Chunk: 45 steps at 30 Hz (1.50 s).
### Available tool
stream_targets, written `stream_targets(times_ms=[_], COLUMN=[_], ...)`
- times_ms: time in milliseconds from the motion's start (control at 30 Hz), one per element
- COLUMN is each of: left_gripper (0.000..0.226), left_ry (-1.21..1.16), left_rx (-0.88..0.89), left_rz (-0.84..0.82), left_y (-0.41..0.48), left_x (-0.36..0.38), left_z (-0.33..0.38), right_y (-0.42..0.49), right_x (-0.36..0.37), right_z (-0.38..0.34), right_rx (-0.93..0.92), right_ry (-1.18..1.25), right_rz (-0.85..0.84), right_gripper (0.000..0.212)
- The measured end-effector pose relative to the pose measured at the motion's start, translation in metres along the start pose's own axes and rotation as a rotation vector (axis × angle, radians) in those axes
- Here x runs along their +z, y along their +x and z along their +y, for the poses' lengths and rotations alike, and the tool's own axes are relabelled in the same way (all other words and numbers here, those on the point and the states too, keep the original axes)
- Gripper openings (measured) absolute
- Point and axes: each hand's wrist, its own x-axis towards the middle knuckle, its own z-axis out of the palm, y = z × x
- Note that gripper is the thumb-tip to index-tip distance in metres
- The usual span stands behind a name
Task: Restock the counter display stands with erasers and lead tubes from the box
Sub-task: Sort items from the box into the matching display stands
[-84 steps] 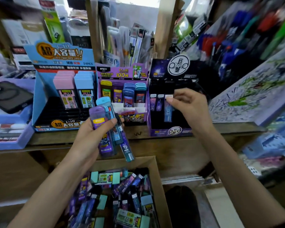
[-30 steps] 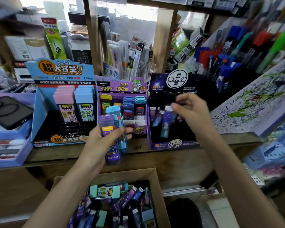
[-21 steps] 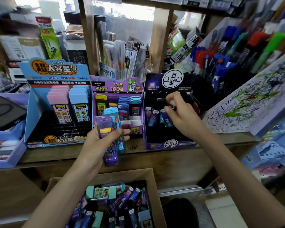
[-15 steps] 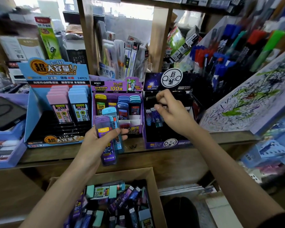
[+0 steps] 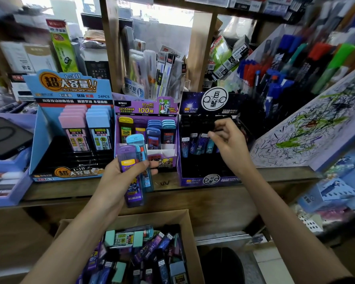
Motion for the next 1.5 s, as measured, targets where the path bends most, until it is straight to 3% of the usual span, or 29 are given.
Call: stream_targets(times_ms=[267, 433, 700, 800, 900, 1033, 1200, 1300, 1500], left_gripper=[0.031, 0.023, 0.023, 0.020, 0.020, 0.022, 0.019, 0.013, 0.012], left_ry=[0.010, -0.007, -0.032, -0.029, 0.018, 0.065, 0.085, 0.161, 0.111], left_rx=[-0.023, -0.041, -0.029, -0.039, -0.038, -0.064, -0.054, -0.004, 0.019], left_rz=[-0.009, -0.013, -0.052, -0.059, -0.095, -0.158, -0.180, -0.102, -0.023], left_y=[-0.003, -0.005, -0.013, -0.015, -0.018, -0.020, -0.021, -0.015, -0.001], left_x=[0.000, 0.003, 0.015, 0.014, 0.009, 0.008, 0.006, 0.003, -0.015], left_z=[-0.001, -0.002, 0.000, 0.001, 0.005, 0.012, 0.017, 0.017, 0.018], right_y=[0.002, 0.002, 0.007, -0.003, -0.021, -0.029, -0.016, -0.007, 0.028], right_x=[0.009, 0.018, 0.023, 0.022, 0.031, 0.062, 0.074, 0.065, 0.016], right_z=[-0.002, 0.002, -0.008, -0.017, -0.036, -0.068, -0.081, -0.082, -0.084], right_rx=[0.024, 0.115, 0.168, 0.084, -0.020, 0.170, 0.208, 0.214, 0.113], right_ry=[-0.049, -0.107, -0.378, -0.558, -0.376, 0.049, 0.159, 0.163, 0.070], right_rz=[-0.106, -0.020, -0.001, 0.073, 0.094, -0.249, -0.409, -0.375, -0.037], right_gripper=[0.022, 0.009, 0.014, 0.016, 0.017, 0.017, 0.005, 0.003, 0.014])
